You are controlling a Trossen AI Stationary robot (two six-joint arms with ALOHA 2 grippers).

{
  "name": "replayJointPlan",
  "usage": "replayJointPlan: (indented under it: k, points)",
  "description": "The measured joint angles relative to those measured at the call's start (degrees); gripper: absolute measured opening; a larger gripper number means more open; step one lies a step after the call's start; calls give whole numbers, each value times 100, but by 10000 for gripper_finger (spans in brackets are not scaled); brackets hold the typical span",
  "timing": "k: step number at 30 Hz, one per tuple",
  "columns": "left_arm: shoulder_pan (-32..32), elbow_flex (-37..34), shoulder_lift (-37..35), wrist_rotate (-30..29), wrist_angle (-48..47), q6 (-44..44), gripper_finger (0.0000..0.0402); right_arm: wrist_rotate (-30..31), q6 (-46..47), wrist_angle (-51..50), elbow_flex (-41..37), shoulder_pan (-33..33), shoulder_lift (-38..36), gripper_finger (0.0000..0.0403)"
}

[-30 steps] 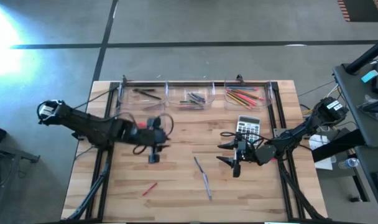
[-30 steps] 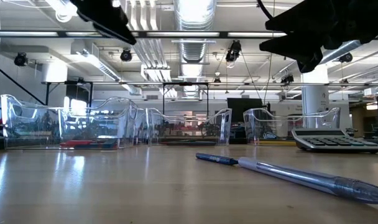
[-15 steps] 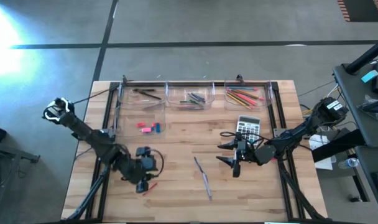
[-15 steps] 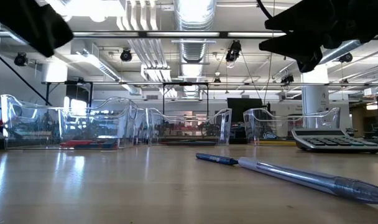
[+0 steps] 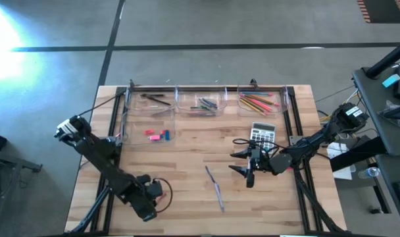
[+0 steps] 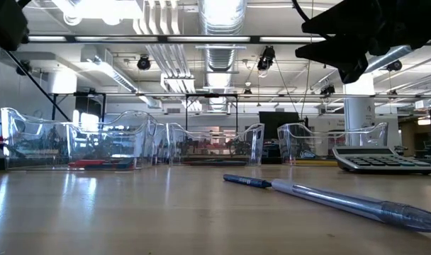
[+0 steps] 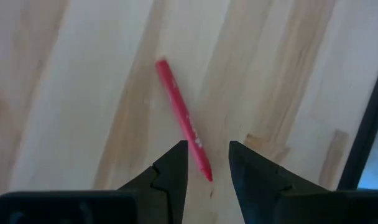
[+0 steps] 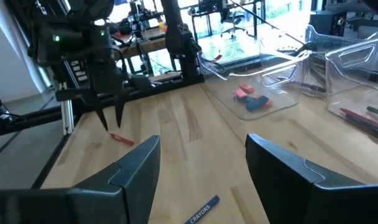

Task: Sort crayons/erasers/pens/pencils in bins
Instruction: Put the red crayon into the top center transparent bin

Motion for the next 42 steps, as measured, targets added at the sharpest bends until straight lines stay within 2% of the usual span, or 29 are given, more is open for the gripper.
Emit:
replayJointPlan:
  k: [6,18,22,30,33,36,42]
  points:
    - [-37,-2,115,50,7,-464,102,0,73,-1,0,0,0,224]
    - [-52,-239,115,-45,58,-384,106,0,63,0,0,0,0,224]
    - [-68,-188,115,-11,93,-182,131,-2,57,0,0,0,0,224]
    - [-74,-182,115,45,122,-309,217,-2,57,0,0,0,0,224]
    - [-74,-179,115,70,119,-326,232,-2,57,0,0,0,0,224]
    - [-80,-172,115,59,100,-464,230,-2,57,0,0,0,0,224]
    - [-93,-59,217,40,27,-602,199,-1,57,-2,0,0,0,224]
